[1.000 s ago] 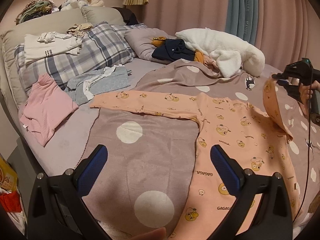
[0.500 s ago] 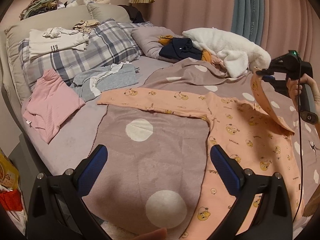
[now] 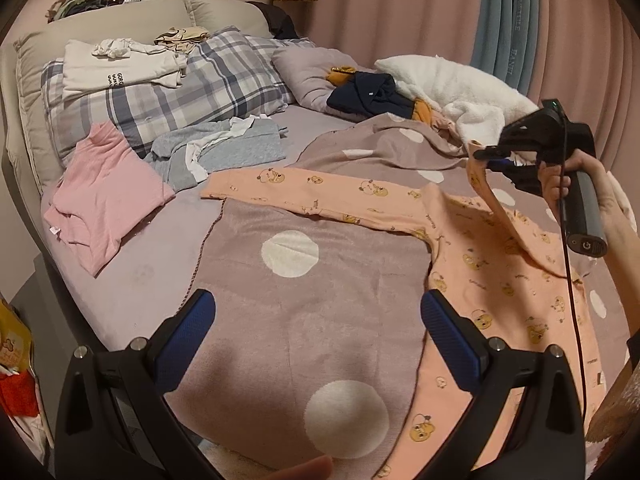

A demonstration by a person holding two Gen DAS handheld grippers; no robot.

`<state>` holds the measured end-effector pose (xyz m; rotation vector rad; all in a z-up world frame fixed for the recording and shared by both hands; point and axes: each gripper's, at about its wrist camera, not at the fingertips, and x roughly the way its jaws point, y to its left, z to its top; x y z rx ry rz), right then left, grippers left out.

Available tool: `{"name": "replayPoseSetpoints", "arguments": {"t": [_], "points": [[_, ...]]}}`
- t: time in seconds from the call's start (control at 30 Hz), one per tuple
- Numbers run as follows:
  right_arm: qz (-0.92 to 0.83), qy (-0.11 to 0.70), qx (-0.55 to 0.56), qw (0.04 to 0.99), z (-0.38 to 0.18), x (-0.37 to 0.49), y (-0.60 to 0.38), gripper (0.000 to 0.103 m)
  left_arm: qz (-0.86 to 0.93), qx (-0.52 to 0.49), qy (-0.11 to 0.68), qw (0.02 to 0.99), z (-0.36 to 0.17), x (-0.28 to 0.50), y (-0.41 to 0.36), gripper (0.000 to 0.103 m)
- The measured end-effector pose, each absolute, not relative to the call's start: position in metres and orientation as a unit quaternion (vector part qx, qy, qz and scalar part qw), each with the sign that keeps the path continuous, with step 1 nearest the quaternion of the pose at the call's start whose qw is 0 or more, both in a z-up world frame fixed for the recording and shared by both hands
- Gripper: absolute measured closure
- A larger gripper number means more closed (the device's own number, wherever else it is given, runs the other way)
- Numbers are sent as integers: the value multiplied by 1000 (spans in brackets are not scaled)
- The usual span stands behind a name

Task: Fold small clothes
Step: 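Lift the sleeve with the right tool and fold it across the garment body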

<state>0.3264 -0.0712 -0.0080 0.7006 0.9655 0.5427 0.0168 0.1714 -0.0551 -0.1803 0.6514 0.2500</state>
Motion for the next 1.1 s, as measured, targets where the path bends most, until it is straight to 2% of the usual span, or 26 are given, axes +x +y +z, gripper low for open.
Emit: {"name": "replayPoseSetpoints", "arguments": {"t": [0.33, 0.43, 0.5, 0.57, 0.7, 0.77, 0.87, 1.1], "points": [[259, 481, 305, 780, -24, 328, -54, 89, 113, -90, 321, 936, -61, 22, 172, 0], [276, 489, 310, 767, -22, 326, -50, 75, 107, -92, 319, 937, -60, 22, 171, 0], [300, 488, 308, 760, -18, 325, -43, 71, 103, -95, 318, 938, -60, 22, 170, 0], [304, 487, 289, 766, -12, 321, -37, 61, 102, -96, 317, 938, -59, 22, 170, 0], [338, 477, 278, 763, 0, 306, -32, 59, 93, -100, 314, 940, -57, 22, 171, 0], [349, 464, 271, 768, 9, 293, -38, 42, 88, -101, 312, 941, -56, 23, 171, 0], [342, 434, 249, 796, 23, 264, -56, 24, 76, -103, 305, 944, -53, 25, 169, 0], [295, 355, 216, 861, 21, 177, -115, 10, 27, -106, 299, 948, -55, 46, 172, 0]]}}
